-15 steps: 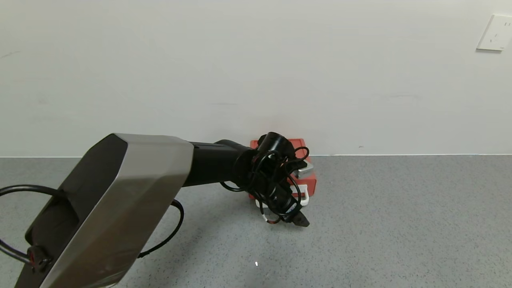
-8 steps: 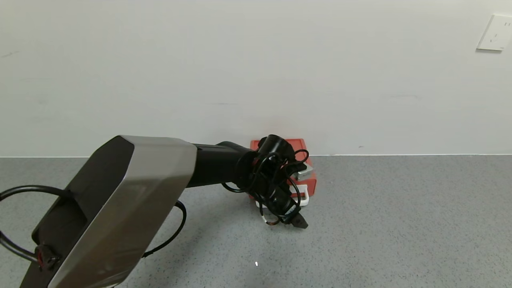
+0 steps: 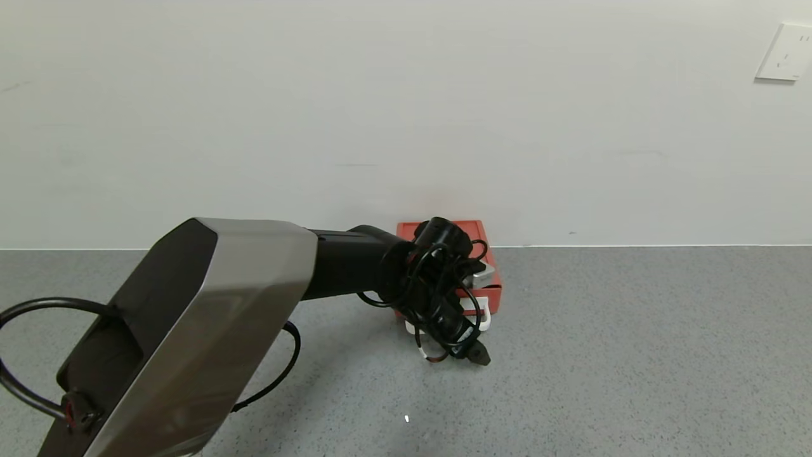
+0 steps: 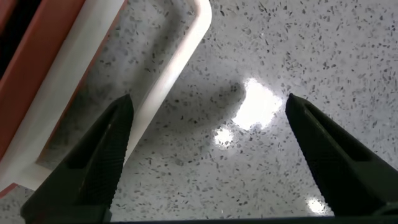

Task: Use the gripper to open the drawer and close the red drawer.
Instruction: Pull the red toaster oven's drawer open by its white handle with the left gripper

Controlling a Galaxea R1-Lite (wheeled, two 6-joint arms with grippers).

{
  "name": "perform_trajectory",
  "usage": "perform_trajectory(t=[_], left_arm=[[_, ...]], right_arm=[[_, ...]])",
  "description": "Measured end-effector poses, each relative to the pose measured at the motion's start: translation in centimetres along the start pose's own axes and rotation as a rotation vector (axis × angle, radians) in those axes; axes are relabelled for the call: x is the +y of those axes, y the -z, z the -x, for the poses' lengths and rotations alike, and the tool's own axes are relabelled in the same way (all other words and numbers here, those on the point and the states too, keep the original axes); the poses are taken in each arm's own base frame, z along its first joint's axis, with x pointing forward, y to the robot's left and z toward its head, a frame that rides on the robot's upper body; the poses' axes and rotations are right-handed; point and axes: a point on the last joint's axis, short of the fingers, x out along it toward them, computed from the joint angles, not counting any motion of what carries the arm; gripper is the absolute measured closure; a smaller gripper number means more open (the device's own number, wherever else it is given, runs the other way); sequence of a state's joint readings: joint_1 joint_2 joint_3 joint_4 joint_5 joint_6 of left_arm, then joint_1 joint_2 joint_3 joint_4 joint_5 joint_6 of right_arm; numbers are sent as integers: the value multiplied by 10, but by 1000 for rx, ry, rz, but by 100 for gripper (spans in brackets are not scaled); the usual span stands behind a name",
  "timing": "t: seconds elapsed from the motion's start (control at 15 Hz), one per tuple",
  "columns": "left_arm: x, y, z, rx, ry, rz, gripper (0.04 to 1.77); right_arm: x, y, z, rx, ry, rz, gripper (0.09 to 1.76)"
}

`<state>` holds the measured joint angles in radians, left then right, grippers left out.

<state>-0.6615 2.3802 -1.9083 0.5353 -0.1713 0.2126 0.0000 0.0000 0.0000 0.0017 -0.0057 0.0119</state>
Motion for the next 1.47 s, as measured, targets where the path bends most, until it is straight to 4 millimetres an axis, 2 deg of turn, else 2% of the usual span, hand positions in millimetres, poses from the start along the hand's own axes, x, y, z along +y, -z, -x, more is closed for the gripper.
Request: perform_trajectory(t=[0.6, 1.47], left_arm=[[-18, 4, -4, 64, -63, 149, 6], [-49, 15, 12, 139, -54, 121, 6]], right_arm=[[0, 0, 0, 0, 0, 0, 14], [0, 0, 0, 0, 0, 0, 14]])
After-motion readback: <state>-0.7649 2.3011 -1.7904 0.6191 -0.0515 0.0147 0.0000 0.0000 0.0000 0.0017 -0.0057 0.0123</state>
